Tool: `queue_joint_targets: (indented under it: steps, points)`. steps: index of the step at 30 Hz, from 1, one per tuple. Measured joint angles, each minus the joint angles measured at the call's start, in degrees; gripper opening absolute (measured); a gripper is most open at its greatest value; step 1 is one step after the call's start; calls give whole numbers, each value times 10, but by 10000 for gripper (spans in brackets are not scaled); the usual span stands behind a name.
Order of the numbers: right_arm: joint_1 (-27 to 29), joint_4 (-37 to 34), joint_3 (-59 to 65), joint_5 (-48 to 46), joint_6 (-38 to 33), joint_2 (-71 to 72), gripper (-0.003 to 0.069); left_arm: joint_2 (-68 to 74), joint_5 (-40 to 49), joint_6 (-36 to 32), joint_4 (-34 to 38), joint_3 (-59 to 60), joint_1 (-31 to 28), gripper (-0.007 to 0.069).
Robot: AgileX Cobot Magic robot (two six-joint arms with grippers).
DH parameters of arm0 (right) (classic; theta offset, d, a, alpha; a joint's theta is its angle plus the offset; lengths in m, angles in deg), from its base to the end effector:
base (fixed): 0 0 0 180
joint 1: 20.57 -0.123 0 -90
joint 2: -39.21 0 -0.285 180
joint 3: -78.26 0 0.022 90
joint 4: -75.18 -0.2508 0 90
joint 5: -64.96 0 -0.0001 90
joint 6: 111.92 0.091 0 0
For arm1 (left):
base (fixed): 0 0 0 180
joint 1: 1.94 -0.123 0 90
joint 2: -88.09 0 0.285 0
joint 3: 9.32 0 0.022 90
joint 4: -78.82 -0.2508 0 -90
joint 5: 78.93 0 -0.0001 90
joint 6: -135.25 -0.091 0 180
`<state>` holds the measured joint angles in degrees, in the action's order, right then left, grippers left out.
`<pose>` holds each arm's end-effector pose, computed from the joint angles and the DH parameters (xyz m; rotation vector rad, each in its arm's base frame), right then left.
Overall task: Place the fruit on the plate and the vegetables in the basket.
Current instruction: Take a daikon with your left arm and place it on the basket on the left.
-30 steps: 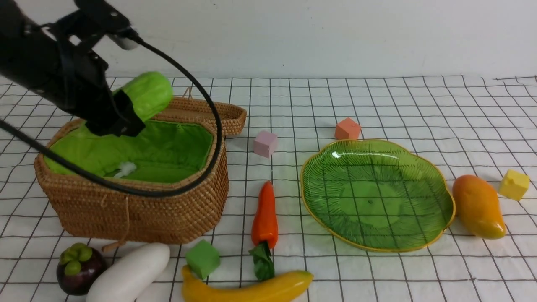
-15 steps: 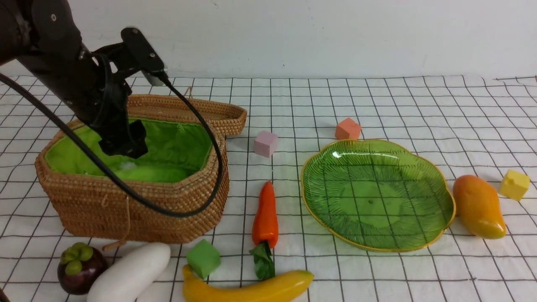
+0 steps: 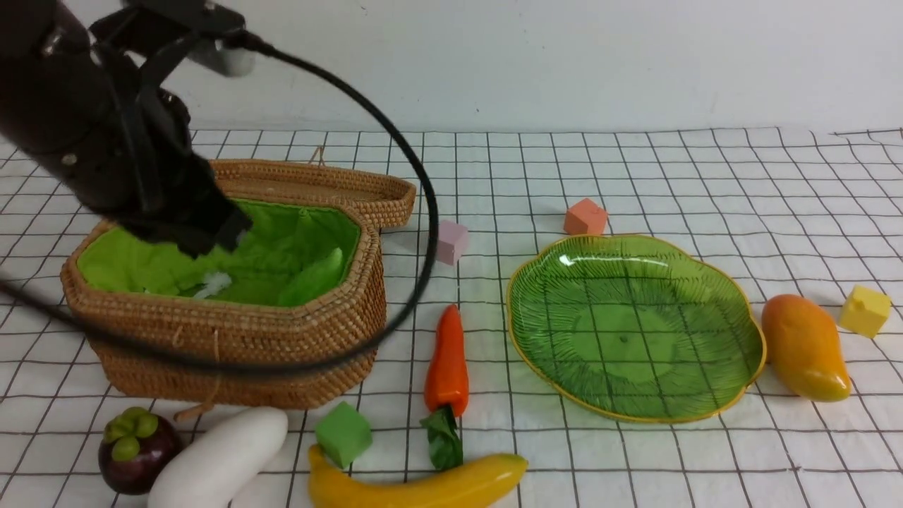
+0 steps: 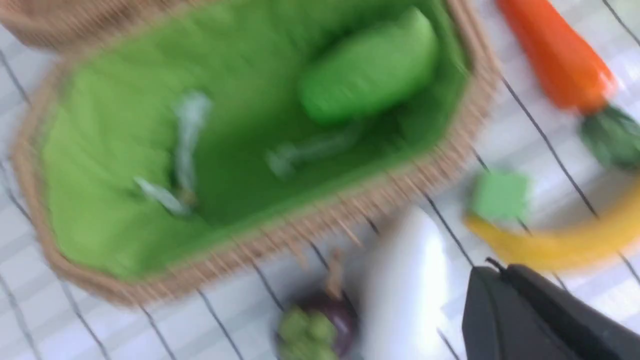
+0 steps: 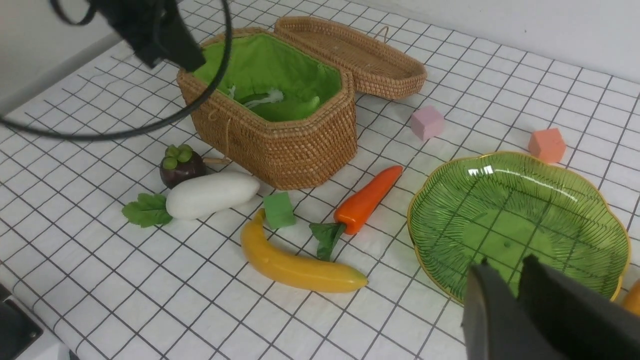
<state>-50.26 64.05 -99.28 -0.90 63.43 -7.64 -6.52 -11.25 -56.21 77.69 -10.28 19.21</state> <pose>0.0461 0.0447 0.4735 -0.6321 1.9314 0.5063 0.2497 -0.0948 0.3729 0.7491 2.5469 -0.0291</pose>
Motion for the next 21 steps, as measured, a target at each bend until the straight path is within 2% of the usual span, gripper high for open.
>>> queue_joint_targets:
  steps: [1,3,7,10,11,12,14,15,17,21]
  points:
    - [0,0,0,-1,0,0,112,-9,2,8,0,6,3,-13]
    - [0,0,3,-13,0,0,115,-60,10,60,1,91,33,-13]
    - [0,-1,15,-22,0,0,120,-90,-22,75,8,196,52,7]
    - [0,-9,40,-27,0,0,120,-80,-109,49,4,275,56,160]
    - [0,-10,42,-27,0,0,120,-78,-115,48,4,275,56,171]
    - [0,-14,49,-31,0,0,120,-65,-163,47,-8,295,56,270]
    - [0,-23,50,-34,0,0,120,-45,-204,47,-22,307,56,391]
    - [0,-24,50,-34,0,0,120,-43,-209,47,-24,307,56,401]
    - [0,-39,50,-37,-4,0,120,-6,-247,47,-50,311,56,504]
    - [0,-61,50,-40,-9,0,120,45,-285,61,-97,311,56,558]
